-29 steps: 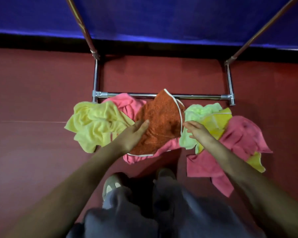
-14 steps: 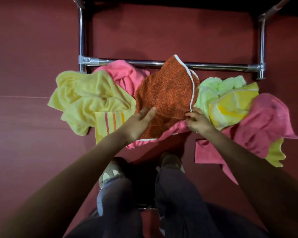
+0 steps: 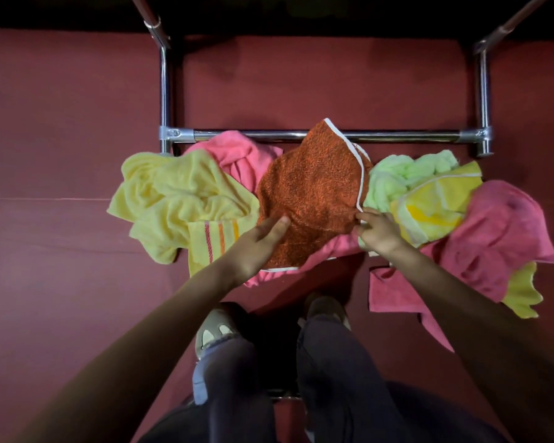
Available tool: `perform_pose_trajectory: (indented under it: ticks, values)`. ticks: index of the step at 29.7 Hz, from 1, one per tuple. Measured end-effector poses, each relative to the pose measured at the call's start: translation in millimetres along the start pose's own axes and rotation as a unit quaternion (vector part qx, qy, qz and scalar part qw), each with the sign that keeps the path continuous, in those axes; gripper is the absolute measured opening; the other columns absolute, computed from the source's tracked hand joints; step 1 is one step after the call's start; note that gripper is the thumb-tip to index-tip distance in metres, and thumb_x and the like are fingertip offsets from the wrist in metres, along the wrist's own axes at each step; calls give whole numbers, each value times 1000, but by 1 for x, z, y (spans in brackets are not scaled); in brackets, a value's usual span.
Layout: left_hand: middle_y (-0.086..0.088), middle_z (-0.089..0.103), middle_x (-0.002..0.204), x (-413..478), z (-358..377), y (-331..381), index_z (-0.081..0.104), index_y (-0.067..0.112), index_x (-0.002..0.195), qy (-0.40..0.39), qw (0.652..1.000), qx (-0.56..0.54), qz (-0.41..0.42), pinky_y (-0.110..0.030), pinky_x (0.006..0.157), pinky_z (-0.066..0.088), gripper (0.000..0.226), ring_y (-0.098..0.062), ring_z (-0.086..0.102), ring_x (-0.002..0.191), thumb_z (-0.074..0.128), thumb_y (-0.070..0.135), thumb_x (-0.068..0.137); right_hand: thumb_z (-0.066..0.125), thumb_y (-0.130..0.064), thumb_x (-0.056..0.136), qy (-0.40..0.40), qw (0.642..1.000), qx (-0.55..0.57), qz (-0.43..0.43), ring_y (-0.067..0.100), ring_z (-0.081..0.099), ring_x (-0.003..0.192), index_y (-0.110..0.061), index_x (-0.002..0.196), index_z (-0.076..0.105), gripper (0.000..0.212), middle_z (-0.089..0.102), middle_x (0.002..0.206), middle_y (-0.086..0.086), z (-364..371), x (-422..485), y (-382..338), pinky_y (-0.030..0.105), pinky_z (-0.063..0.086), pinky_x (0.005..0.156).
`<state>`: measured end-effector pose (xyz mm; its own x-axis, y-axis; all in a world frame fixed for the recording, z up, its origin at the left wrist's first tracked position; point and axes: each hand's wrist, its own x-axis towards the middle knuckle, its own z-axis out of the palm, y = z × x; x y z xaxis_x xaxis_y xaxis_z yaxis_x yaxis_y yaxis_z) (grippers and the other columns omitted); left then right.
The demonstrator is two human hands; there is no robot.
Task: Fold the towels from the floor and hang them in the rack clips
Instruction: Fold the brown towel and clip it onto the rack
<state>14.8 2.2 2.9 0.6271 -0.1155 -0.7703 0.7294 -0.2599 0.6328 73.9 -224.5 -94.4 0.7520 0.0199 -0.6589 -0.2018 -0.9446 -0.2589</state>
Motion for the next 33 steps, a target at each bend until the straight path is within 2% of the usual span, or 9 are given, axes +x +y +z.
perform_pose_trajectory:
  ticks: [4, 7, 11, 16, 22, 25, 28, 30, 33]
  values:
    - [1, 47, 138, -15, 4, 4, 45, 16, 132, -11, 1000, 15, 6, -27, 113, 24, 50, -11, 41, 129, 39, 44, 91, 60, -9, 82, 40, 993, 71, -86, 30, 45, 121, -4, 106, 66, 25, 60, 122, 16, -21, -33, -12, 27, 29, 104]
    - [-1, 48, 136, -31, 6, 23, 45, 18, 130, -24, 998, 43, 47, -27, 110, 27, 46, -12, 41, 128, 44, 43, 90, 54, 3, 83, -6, 963, 235, -131, 3, 56, 92, 5, 101, 65, 21, 64, 98, 12, -55, -74, -38, 0, 35, 80]
    - [5, 35, 142, -60, 4, 56, 27, 23, 140, -24, 989, 78, 127, -15, 103, 22, 61, 2, 28, 126, 55, 31, 87, 47, -2, 89, -78, 907, 394, -128, 3, 55, 91, 2, 109, 61, 25, 61, 98, 0, -101, -122, -79, 8, 42, 83]
    - [22, 51, 116, -91, -1, 94, 30, 39, 129, -32, 976, 18, 214, -9, 91, 42, 72, 15, 52, 100, 69, 34, 69, 44, -5, 90, -138, 831, 510, -173, 3, 60, 87, -3, 109, 60, 24, 62, 95, -1, -153, -161, -117, 15, 51, 79]
    - [16, 62, 90, -129, -14, 136, 50, 21, 107, 73, 955, 30, 284, -8, 75, 46, 40, 17, 56, 73, 69, 5, 75, 41, 0, 91, -130, 810, 518, -242, 9, 58, 89, -13, 114, 53, 30, 60, 94, 2, -200, -197, -145, 15, 50, 82]
    - [14, 68, 72, -159, -23, 156, 60, 22, 89, 50, 952, -12, 301, -14, 69, 50, 27, 1, 60, 71, 63, -2, 77, 48, -6, 89, -75, 836, 450, -305, 9, 51, 80, -24, 110, 55, 29, 54, 89, 2, -219, -217, -151, 12, 46, 72]
    - [8, 69, 74, -201, -26, 176, 62, 20, 90, -9, 949, -36, 313, -17, 72, 53, 27, -5, 62, 73, 60, -4, 78, 60, -10, 82, 1, 850, 380, -365, 2, 48, 86, -38, 97, 56, 32, 44, 95, -4, -235, -242, -154, 10, 40, 83]
    - [11, 71, 70, -224, -26, 185, 63, 21, 91, -50, 948, -46, 311, -16, 71, 53, 26, -1, 64, 70, 61, -2, 77, 62, -5, 80, 16, 842, 364, -397, -11, 49, 87, -33, 89, 56, 29, 43, 94, -9, -242, -256, -157, 5, 39, 85]
    - [10, 73, 76, -259, -24, 193, 63, 22, 94, -77, 945, -28, 317, -15, 69, 53, 27, -2, 66, 74, 69, 8, 72, 59, -1, 80, 13, 812, 404, -422, -11, 53, 68, -14, 80, 56, 13, 53, 81, -6, -254, -286, -164, 5, 42, 69]
